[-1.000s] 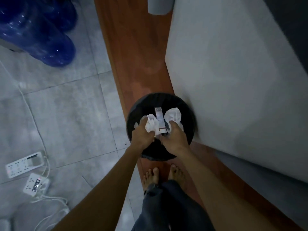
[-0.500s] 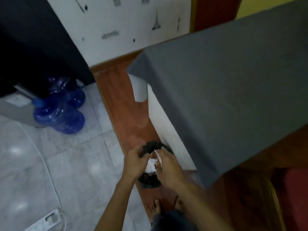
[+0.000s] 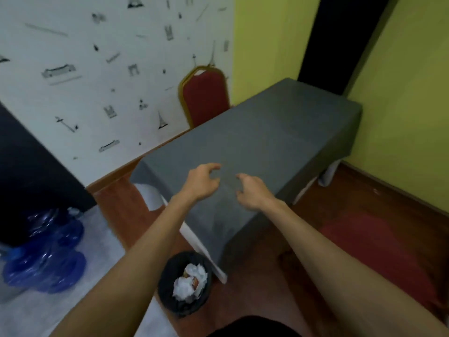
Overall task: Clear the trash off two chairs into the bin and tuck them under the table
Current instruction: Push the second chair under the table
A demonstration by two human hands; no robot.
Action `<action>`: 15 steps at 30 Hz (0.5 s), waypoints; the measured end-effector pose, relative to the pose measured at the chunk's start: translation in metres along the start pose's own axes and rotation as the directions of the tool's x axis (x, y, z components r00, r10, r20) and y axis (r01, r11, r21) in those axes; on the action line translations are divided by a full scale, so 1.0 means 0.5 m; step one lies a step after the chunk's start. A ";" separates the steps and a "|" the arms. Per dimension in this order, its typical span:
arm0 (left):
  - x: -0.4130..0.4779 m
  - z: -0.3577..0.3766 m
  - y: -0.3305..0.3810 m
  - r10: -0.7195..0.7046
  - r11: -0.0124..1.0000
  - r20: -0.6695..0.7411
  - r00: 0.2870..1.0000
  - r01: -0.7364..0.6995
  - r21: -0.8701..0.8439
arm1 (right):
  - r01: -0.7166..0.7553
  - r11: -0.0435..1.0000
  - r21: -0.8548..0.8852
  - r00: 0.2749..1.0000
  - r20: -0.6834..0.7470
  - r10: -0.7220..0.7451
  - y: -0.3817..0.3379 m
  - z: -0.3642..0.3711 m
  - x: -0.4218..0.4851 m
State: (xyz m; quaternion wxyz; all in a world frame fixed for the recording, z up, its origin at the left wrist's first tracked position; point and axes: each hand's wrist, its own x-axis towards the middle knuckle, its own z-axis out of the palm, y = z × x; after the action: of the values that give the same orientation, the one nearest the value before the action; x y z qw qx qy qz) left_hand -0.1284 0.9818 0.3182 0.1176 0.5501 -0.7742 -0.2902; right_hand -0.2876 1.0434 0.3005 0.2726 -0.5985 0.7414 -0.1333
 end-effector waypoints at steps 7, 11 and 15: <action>0.063 -0.024 0.312 0.314 0.943 0.006 0.949 -0.312 0.117 | -0.038 0.995 -0.093 0.977 -0.213 0.017 0.123 -0.280 -0.042; 0.068 -0.047 0.439 0.420 0.897 -0.014 0.907 -0.413 0.157 | -0.051 0.991 -0.123 0.939 -0.344 0.006 0.153 -0.412 -0.069; 0.067 -0.066 0.520 0.483 0.864 -0.024 0.875 -0.472 0.174 | -0.060 0.990 -0.129 0.895 -0.445 -0.004 0.157 -0.496 -0.094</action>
State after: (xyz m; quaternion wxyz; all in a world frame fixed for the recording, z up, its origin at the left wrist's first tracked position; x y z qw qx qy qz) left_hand -0.3279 0.9991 0.4906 0.1663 0.3584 -0.9029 -0.1693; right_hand -0.4852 1.0762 0.4731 0.0557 -0.5590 0.8000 -0.2106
